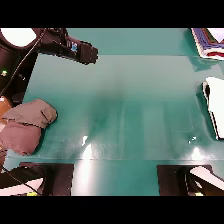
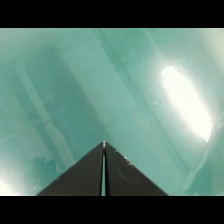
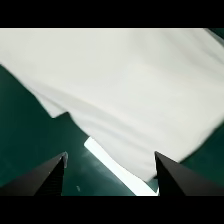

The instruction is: Fold the shirts.

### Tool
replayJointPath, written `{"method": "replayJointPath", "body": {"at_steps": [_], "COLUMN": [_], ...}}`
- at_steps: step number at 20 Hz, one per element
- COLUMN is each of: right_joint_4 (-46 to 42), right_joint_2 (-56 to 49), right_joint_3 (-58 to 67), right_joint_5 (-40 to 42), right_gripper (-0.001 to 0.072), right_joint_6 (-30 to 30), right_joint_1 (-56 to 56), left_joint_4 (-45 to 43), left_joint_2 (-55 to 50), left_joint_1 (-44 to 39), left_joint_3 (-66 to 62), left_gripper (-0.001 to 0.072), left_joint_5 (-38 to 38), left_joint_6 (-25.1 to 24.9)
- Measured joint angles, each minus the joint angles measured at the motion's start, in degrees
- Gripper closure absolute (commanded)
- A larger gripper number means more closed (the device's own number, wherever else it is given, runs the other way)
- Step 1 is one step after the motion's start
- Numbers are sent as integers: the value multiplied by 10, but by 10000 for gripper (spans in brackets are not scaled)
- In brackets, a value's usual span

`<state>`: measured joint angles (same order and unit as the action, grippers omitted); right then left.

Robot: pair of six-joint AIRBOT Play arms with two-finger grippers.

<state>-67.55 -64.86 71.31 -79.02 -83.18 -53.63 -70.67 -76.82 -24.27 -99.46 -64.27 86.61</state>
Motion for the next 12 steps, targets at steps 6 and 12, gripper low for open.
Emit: {"method": "replayJointPath", "body": {"at_steps": [6, 12], "right_joint_4": [75, 89], "right_joint_2": [2, 2], "right_joint_3": [87, 134], "right_joint_5": [18, 69], "right_gripper": [100, 694], "right_joint_6": [7, 8], "right_joint_1": [213, 461], "left_joint_4": [0, 0], "left_joint_2": [0, 0], "left_joint_1": [0, 0], "left_joint_3": [0, 0], "left_gripper": [679, 679], "left_joint_5": [1, 19], "left_joint_6": [0, 0]}}
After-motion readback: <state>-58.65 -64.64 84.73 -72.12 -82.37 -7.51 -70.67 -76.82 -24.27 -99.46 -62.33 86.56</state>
